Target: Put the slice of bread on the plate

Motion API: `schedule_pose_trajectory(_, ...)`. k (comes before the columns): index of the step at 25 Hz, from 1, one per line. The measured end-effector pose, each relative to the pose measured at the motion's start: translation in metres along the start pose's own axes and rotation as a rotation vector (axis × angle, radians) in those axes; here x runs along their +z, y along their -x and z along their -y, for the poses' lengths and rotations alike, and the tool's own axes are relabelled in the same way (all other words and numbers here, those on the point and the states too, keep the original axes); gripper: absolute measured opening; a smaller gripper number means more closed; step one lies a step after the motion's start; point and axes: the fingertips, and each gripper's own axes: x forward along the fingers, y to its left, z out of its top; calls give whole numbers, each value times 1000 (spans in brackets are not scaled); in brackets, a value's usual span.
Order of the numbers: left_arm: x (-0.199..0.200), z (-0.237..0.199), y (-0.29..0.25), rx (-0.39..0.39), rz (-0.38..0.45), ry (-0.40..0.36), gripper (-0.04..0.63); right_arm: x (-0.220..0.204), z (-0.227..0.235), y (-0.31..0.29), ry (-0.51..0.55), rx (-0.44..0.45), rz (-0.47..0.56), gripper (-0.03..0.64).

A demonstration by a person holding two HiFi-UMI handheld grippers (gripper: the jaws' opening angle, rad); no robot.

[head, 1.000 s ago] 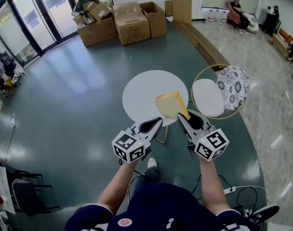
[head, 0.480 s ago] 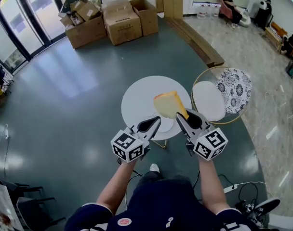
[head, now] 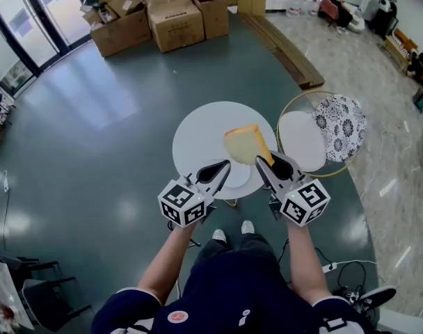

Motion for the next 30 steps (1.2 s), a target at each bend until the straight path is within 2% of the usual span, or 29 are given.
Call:
schedule_pose_trajectory(11, -6, -1, -15, 103, -4, 9, 8, -22, 24, 3, -63, 85, -50, 89)
schedule_pose_trajectory(23, -33, 0, -30, 146, -57, 41, 8, -49, 39, -11, -105, 124, -103, 89)
schedule_pose_trajectory(30, -63, -8, -36, 196, -62, 43, 8, -78, 55, -23, -134, 136, -165, 89)
